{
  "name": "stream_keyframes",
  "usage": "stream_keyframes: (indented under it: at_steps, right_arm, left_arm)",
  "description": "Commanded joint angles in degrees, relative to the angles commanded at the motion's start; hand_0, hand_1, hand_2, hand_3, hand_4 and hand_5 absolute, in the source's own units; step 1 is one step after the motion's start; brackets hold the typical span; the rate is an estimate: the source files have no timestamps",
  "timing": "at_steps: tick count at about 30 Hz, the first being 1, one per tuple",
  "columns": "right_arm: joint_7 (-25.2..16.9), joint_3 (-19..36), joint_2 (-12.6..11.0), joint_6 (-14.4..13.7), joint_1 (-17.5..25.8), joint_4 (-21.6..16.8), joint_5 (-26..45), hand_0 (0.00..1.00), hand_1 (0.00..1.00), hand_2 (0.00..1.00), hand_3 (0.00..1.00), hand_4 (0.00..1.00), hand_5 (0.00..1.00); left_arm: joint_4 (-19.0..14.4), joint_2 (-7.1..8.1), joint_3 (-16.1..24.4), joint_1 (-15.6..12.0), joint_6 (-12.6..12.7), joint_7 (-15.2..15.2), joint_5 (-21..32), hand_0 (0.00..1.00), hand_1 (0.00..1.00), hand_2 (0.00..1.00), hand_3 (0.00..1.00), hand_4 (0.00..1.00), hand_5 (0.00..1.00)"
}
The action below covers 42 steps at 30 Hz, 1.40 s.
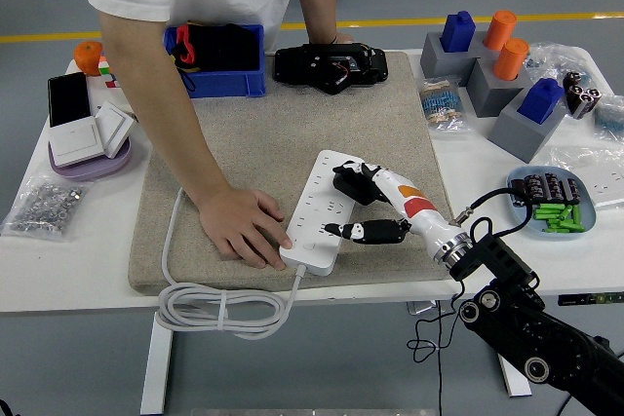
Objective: Press the white button,pick up the black plug,place it near the board,insert it into the board
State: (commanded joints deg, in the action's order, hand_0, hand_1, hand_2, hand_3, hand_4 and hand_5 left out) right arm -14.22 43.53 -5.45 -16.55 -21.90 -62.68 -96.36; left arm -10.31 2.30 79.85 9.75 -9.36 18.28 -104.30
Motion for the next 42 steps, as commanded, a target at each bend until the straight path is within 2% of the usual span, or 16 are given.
stream_keyframes:
  at_steps: [30,42]
  right_arm:
    - [-0.29,-5.43,1.09,0.99,-5.4,3.59,0.72,0.883,0.838,0.796,0.797,0.998,0.407]
    - [-0.17,-6.23,1.07,1.2,-5.64,4.29,0.83,0.881,0.833,0.795,0.796,0.998,0.398]
  left_arm:
    - [0.0,0.15,0.39,0.26,-0.14,0.12,-0.66,0.692,0.638,0.613,0.64,0.559,0.203]
    - [0.0,0.15,0.53,0.33,-0.16,0.12,-0.87,0.692,0.638,0.614,0.64,0.559,0.206]
